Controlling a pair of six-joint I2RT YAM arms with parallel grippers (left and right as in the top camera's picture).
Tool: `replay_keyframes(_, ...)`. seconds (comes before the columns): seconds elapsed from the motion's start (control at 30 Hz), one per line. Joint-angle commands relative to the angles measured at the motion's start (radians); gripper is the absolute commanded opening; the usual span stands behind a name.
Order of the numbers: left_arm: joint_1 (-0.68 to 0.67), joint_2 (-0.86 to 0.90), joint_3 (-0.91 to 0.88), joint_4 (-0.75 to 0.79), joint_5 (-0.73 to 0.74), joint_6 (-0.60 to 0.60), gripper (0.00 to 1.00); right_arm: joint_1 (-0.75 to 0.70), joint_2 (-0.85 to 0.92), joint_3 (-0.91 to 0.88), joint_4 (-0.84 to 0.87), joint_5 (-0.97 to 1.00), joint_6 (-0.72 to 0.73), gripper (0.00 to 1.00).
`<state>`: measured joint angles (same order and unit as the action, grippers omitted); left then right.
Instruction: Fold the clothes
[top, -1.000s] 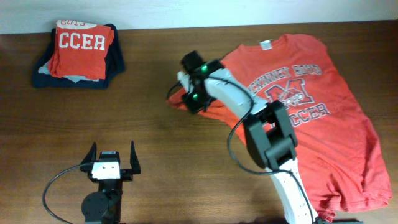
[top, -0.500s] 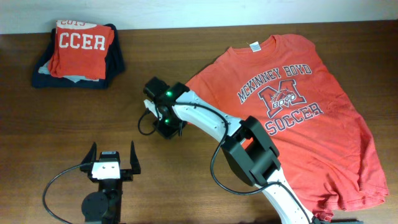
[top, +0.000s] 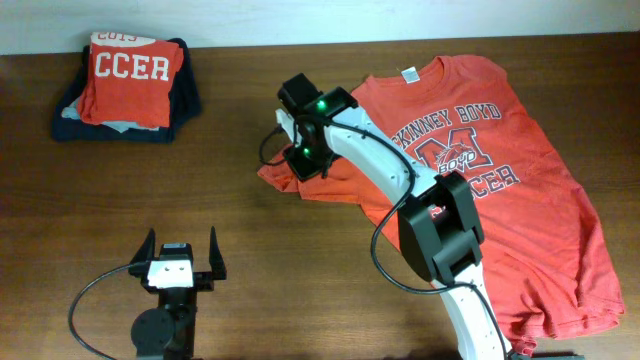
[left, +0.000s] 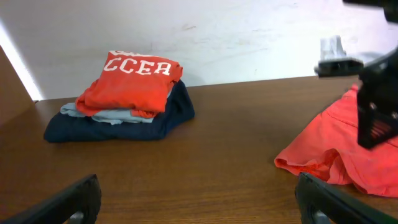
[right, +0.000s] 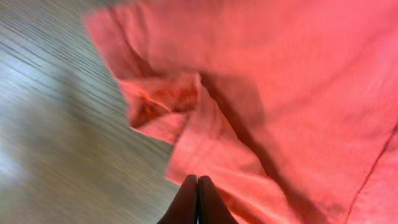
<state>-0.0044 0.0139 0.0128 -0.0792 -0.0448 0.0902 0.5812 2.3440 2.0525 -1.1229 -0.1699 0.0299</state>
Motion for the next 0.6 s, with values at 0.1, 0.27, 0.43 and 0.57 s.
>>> replay_keyframes(0.1,-0.004,-0.007,-0.003,-0.002,0.003,0.016,0.99,0.006,-0.013,-0.051,0.027,0.029,0.036,0.04)
replay_keyframes(0.27,-0.004,-0.007,-0.003,-0.002,0.003,0.016,0.99,0.007,-0.013,-0.052,0.031,0.067,0.063,0.04)
replay_keyframes(0.43,-0.004,-0.007,-0.003,-0.002,0.003,0.016,0.99,0.007,-0.007,-0.052,0.03,0.137,0.092,0.04)
replay_keyframes(0.57,-0.004,-0.007,-0.003,-0.002,0.003,0.016,0.99,0.008,0.012,-0.053,0.031,0.136,0.119,0.04)
